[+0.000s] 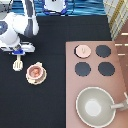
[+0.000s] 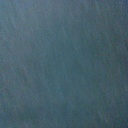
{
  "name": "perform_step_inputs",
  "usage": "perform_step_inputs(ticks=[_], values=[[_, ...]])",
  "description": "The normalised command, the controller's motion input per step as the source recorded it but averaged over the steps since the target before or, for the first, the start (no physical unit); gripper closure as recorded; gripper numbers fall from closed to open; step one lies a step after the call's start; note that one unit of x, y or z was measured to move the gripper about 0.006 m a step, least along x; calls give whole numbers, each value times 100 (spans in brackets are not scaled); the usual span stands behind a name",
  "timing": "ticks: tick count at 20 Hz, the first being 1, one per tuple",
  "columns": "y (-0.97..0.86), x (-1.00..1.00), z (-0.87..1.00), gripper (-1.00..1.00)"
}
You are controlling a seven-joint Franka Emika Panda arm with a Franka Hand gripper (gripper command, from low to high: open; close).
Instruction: Take the lid off the pot, put the pot on the plate, and use the tool to push the pot to the front of the table.
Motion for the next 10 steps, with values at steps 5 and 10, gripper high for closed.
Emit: perform_step_inputs(ticks=[5,10], values=[[-11,-5,0,100],[5,3,-6,100]])
